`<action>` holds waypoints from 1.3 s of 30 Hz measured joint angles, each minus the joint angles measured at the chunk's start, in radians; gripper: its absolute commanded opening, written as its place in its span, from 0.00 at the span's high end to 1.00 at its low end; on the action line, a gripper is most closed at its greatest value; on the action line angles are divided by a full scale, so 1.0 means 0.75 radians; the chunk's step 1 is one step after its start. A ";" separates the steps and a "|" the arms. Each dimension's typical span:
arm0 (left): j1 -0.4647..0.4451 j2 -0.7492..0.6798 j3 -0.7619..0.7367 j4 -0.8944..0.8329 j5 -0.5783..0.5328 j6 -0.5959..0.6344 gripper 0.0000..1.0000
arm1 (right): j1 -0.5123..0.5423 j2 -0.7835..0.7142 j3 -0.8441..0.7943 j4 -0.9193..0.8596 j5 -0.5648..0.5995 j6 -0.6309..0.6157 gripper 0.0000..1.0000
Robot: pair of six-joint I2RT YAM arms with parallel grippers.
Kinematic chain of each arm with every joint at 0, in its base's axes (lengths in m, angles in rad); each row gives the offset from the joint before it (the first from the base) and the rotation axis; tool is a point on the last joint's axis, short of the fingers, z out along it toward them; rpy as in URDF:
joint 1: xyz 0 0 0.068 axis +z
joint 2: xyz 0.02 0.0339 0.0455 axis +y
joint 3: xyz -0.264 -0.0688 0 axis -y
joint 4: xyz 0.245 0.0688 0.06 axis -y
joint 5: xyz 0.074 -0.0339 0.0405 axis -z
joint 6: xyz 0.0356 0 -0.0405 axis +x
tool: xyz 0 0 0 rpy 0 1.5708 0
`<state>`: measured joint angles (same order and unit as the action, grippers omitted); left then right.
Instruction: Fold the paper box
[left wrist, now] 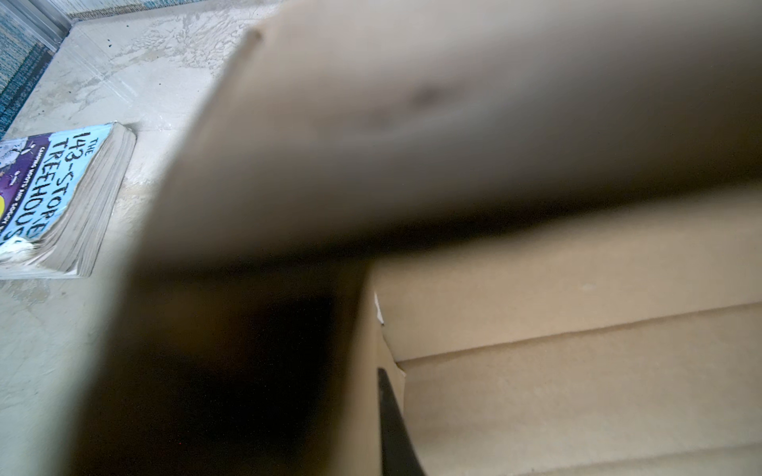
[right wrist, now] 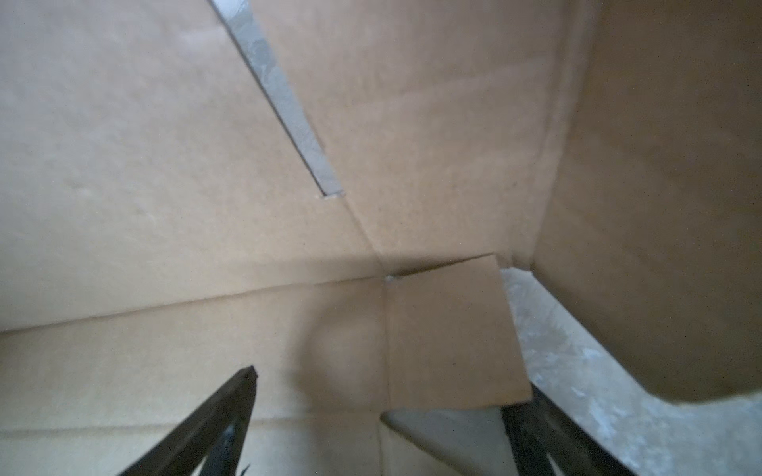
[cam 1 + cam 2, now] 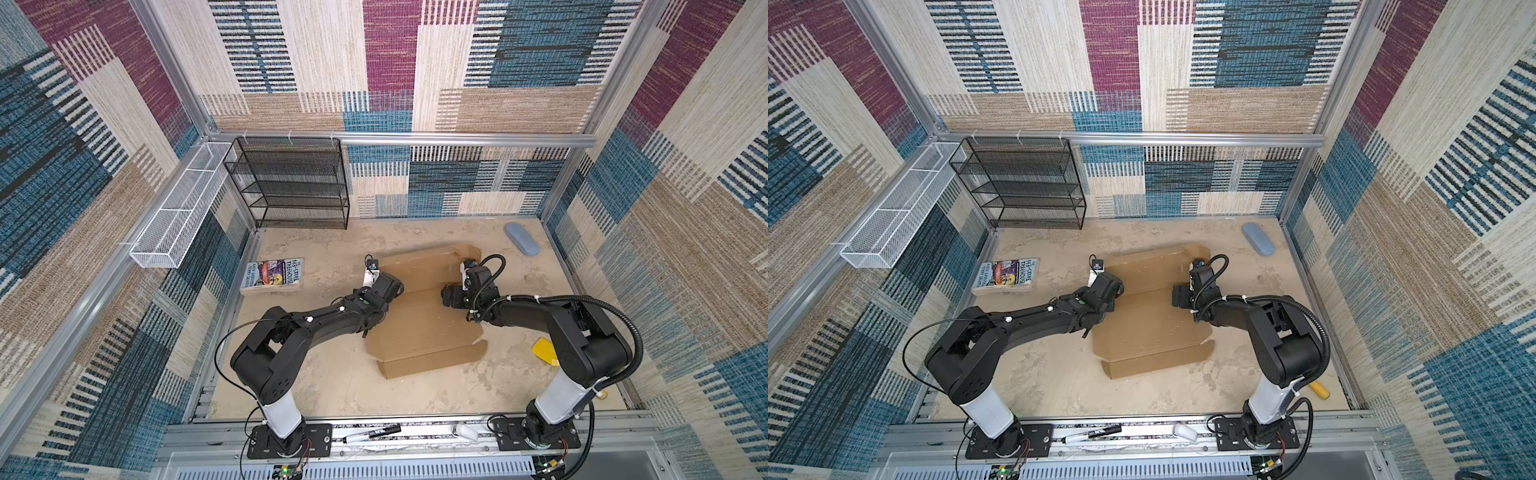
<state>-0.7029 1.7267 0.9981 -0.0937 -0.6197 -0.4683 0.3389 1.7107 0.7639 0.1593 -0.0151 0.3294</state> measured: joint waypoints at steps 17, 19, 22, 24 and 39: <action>0.000 0.023 0.007 0.032 -0.003 -0.005 1.00 | 0.034 -0.074 0.008 0.001 -0.142 -0.044 0.09; 0.000 0.025 0.008 0.036 -0.002 -0.005 1.00 | 0.054 -0.065 0.020 0.002 -0.152 -0.052 0.09; -0.001 0.026 0.008 0.039 0.001 -0.010 1.00 | 0.082 -0.040 0.036 0.002 -0.155 -0.057 0.09; -0.001 0.026 0.008 0.040 0.002 -0.011 1.00 | 0.095 -0.021 0.041 0.001 -0.154 -0.058 0.09; 0.000 0.028 0.007 0.044 -0.003 -0.030 1.00 | 0.114 0.010 0.093 -0.023 -0.126 -0.060 0.09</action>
<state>-0.7029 1.7477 1.0031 -0.0605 -0.6220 -0.4908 0.4244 1.7180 0.8337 0.1417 -0.1093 0.2848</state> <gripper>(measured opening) 0.092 0.907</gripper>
